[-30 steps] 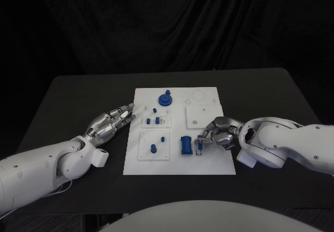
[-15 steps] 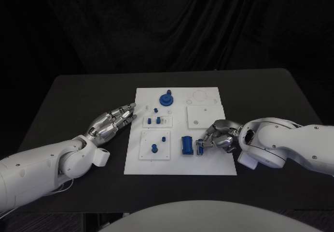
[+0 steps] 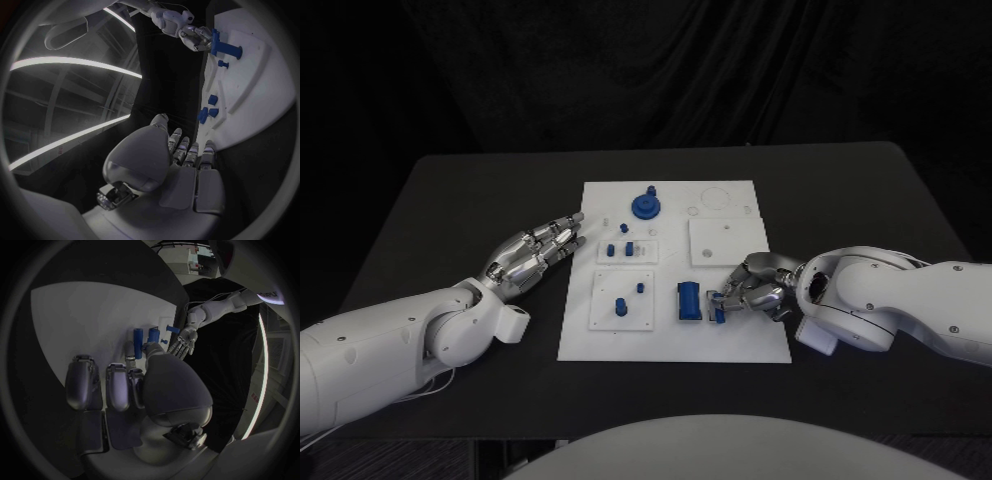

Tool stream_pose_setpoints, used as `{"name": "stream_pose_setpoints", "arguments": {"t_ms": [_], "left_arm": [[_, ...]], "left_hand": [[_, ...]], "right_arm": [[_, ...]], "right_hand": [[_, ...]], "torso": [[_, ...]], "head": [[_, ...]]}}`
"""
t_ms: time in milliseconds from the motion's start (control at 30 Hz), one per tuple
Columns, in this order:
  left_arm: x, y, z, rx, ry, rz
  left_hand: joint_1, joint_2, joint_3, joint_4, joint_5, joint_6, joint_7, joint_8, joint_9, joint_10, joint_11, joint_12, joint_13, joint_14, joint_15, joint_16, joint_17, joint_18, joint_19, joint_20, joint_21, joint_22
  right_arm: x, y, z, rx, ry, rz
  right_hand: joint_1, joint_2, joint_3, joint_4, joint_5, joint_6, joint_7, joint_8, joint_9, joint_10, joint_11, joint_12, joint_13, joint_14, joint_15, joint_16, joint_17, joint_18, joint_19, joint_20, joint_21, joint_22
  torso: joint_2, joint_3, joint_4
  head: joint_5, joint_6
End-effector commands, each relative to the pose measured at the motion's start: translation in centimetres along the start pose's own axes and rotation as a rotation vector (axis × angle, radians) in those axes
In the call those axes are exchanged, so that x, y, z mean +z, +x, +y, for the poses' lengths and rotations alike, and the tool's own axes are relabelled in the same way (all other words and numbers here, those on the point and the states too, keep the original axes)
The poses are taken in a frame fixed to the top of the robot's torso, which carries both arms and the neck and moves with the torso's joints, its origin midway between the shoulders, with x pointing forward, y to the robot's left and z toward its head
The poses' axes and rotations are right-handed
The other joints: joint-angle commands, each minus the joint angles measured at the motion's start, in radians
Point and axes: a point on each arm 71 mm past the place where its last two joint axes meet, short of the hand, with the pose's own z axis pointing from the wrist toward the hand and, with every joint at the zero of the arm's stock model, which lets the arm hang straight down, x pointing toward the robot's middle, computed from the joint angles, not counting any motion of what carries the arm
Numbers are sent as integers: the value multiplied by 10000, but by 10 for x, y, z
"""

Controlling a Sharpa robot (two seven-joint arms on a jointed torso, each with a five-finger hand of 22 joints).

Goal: Assemble the parts on the task board

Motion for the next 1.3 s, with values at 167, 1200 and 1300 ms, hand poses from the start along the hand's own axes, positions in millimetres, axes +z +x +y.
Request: {"name": "stream_pose_setpoints", "arguments": {"t_ms": [167,1200,1300], "left_arm": [[0,1,0,-137,86,79],[1,2,1,-185,-4,145],[1,2,1,-188,-20,147]], "left_hand": [[86,12,65,-8,59,4,67,50,4,16,64,39,6,-25,55,-28,-16,85,-10,68,39,3],[106,27,101,-38,80,-11,67,47,2,7,52,29,4,-24,59,-28,-15,84,-10,70,39,0],[106,27,101,-38,80,-11,67,47,2,7,52,29,4,-24,59,-28,-15,84,-10,70,39,0]], "right_arm": [[2,3,-3,-51,212,60],[3,-2,-4,-1,207,-431],[3,-1,-4,-5,201,-428]], "right_hand": [[-302,21,23,132,-671,-64,-37,49,9,1062,44,-24,2630,578,62,35,9,164,281,39,41,1900],[-1652,582,-354,211,-2775,-56,9,40,-124,1062,97,-24,2630,577,115,47,-8,173,268,99,18,1889],[-1666,591,-357,214,-2767,-51,8,43,-123,1062,96,-24,2630,577,114,46,-11,174,267,98,13,1887]], "torso": [[-4,-6,4],[-5,-4,8],[-4,-5,9]], "head": [[7,-2],[19,-2],[30,-2]]}}
